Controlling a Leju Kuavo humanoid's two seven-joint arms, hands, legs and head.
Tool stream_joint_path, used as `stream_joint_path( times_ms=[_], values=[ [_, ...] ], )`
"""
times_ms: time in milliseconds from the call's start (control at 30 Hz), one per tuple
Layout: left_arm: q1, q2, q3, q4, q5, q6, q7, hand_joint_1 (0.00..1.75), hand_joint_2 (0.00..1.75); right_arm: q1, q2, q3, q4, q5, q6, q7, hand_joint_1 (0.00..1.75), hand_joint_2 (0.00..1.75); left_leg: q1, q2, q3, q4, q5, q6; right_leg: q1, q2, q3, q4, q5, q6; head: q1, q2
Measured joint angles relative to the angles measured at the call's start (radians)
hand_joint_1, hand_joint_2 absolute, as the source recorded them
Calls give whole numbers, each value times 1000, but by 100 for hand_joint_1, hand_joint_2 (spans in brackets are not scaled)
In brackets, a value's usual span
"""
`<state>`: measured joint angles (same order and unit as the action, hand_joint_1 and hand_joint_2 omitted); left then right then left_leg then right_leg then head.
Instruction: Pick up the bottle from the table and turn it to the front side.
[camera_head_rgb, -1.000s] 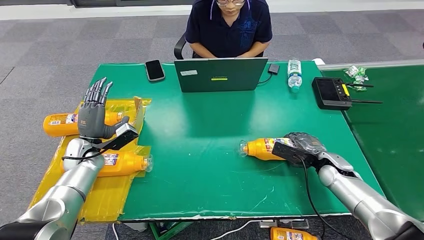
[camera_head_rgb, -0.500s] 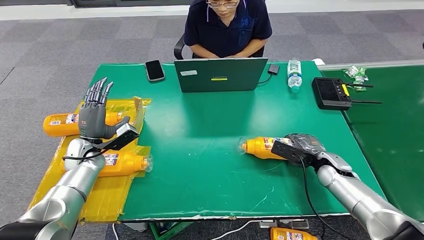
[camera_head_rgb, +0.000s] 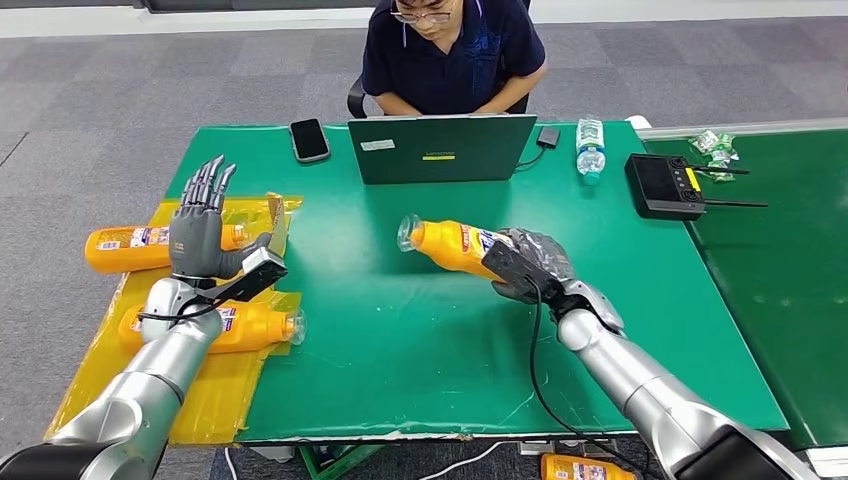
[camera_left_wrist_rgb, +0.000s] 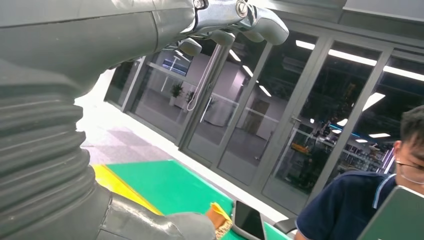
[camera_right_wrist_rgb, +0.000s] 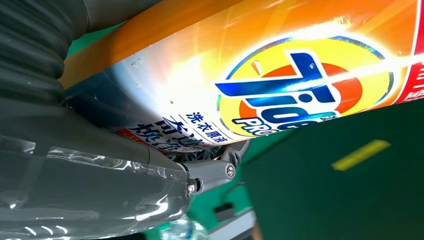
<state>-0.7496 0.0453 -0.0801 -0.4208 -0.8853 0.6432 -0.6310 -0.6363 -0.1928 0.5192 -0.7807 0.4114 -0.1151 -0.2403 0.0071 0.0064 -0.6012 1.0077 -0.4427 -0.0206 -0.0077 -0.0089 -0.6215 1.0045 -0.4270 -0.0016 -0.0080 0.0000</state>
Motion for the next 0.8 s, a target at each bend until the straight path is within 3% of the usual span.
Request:
stream_joint_path(
  times_ms=[267, 433, 667, 800],
  values=[
    [2, -21, 0, -2, 16, -8, -2, 0, 175, -41, 84, -27, -6, 7, 0, 5, 175, 175, 0, 0, 0, 0, 0, 0, 0, 0, 0, 0, 0, 0, 0, 0],
    [4, -31, 0, -11, 55, -43, -12, 0, 175, -53, 120, -38, -4, 6, -18, -54, 175, 175, 0, 0, 0, 0, 0, 0, 0, -1, 0, 0, 0, 0, 0, 0],
    [5, -50, 0, -39, 204, -173, -19, 0, 175, -71, 186, -59, 25, 6, -49, -130, 175, 175, 0, 0, -1, 0, 0, 0, 0, 0, -1, 0, 0, 0, 0, 0],
    [12, -56, 0, -70, 329, -305, -20, 0, 175, -88, 216, -70, 53, 7, -50, -143, 175, 175, 0, 0, -1, 0, 0, 0, 0, 0, -1, 0, 0, 0, 0, 0]
  ],
)
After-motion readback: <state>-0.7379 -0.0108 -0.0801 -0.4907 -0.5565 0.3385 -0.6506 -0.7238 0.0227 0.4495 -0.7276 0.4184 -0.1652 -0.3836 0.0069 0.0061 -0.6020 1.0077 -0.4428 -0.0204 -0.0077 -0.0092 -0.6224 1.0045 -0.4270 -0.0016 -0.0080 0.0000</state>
